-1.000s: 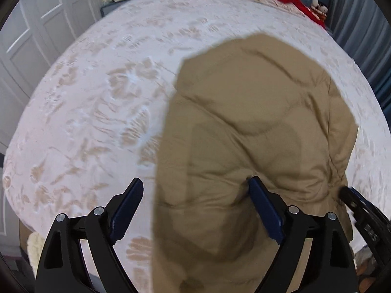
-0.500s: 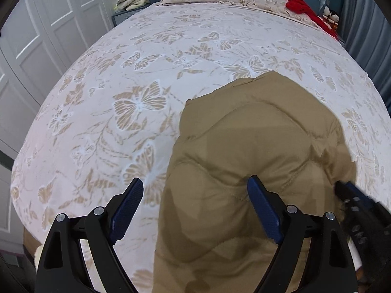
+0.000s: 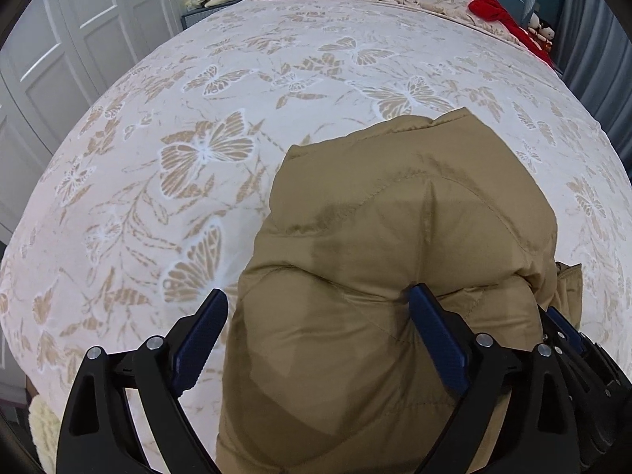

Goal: Fold large clothes
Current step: 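Lay the coat end down with the right tool while the left tool presses it, then grasp the tan coat bundle end with both tools and lift it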

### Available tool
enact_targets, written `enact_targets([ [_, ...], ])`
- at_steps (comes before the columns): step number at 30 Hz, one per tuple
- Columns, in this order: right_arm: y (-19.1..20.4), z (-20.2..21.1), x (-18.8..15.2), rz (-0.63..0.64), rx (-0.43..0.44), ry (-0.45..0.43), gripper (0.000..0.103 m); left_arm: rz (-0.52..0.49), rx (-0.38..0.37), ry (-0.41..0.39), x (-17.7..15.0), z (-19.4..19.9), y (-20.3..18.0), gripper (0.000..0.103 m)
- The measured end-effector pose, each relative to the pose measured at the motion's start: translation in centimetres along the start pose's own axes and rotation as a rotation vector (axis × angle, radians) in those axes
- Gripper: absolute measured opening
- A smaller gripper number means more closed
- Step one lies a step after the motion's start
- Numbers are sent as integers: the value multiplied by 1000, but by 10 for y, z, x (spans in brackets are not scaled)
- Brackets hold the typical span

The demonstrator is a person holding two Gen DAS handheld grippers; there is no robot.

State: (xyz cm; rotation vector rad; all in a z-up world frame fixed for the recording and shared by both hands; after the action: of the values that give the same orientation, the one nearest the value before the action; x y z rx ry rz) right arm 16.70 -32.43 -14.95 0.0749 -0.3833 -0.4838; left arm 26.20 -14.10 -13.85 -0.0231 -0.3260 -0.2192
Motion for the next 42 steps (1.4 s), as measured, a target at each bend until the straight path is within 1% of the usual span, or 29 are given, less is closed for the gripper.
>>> enact_targets([
  [11,-1,-7,-1,3,-1,-17,22,-14,53,-41,-2,-11,-9,95],
  [19,-2,-8,0,0,-2,-30,22,-15,56,-46,-3,-13,-9,95],
  [25,-3,-10,0,-5,1,-59,22,-9,59,-69,-3,-18,-10,95],
  [26,-4,-9,-1,-6,5,-69,22,-5,54,-74,-3,-17,-10,95],
  [28,-5,-8,-2,-9,16,-82,22,16,15,-90,-5,-16,-5,95],
  [30,-7,-4,-2,-14,43,-95,23,53,-69,-84,-6,-12,7,95],
  [31,-9,0,-3,-18,58,-97,24,67,-104,-69,-6,-10,12,96],
  [32,-11,7,-5,-22,70,-88,28,80,-137,-44,-7,-8,18,97],
  [33,-14,15,-8,-30,77,-82,37,97,-186,-9,-9,-4,28,97],
  [34,-16,22,-11,-38,85,-83,43,114,-227,13,-11,1,36,97],
  [35,-21,35,-17,-58,102,-94,63,134,-261,25,-14,6,45,96],
  [36,-26,45,-24,-76,116,-101,88,156,-300,35,-19,16,59,96],
  [37,-31,54,-31,-95,125,-104,92,159,-317,35,-23,21,64,96],
  [39,-44,69,-48,-116,156,-101,92,159,-329,40,-32,32,79,96],
  [41,-57,73,-65,-147,178,-64,92,153,-339,56,-41,37,87,96],
  [42,-63,72,-72,-172,193,-40,92,148,-356,76,-48,37,91,96],
])
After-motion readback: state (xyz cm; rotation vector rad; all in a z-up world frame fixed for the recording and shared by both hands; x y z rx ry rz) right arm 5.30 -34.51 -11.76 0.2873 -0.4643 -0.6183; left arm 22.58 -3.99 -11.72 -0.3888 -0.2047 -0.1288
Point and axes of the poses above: each gripper's, at about its wrist camera, not at the fingertips, and z roughly against the way its jaws point, y to its left, x to its top, the point moved 3 cm from there along -z, roughly the way its jaws point, and after that the axes turned 9 degrees about y, right-handed, at the moved point
